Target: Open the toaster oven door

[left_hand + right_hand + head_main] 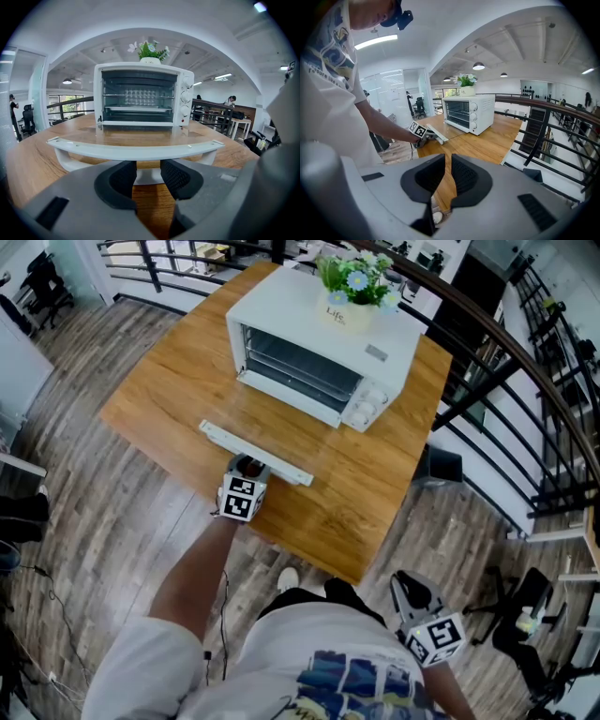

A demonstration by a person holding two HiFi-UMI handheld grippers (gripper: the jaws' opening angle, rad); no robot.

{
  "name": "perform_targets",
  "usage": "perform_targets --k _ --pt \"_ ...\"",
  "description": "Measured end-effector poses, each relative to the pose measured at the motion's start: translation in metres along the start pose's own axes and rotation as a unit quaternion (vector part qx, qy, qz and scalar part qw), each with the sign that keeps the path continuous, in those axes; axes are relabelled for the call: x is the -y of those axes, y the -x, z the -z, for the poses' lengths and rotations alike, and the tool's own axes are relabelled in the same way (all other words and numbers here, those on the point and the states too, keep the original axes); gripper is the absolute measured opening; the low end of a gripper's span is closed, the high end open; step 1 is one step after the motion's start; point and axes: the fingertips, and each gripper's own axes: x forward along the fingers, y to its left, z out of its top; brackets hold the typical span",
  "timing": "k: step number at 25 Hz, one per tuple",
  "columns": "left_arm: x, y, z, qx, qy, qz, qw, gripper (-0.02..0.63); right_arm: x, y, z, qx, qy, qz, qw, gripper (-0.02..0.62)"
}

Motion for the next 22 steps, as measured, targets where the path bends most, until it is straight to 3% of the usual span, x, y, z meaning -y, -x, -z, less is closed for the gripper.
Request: perform_targets --k 9,16,22 --pt "0.0 0.0 -0.001 0.0 -0.001 0.0 1.0 0.153 -0.001 0.0 0.003 -0.004 0.007 -0.002 1.0 0.041" --pt "0.0 0.001 -0.001 0.001 0.0 -0.001 1.0 0.153 -0.005 -0.004 -0.007 0.027 0.016 -0.013 0.999 0.043" --pt "0.0 0.0 -0.001 0.001 -0.001 -0.001 1.0 0.153 -0.005 -0.002 -0.003 0.008 0.009 -0.007 1.0 0.043"
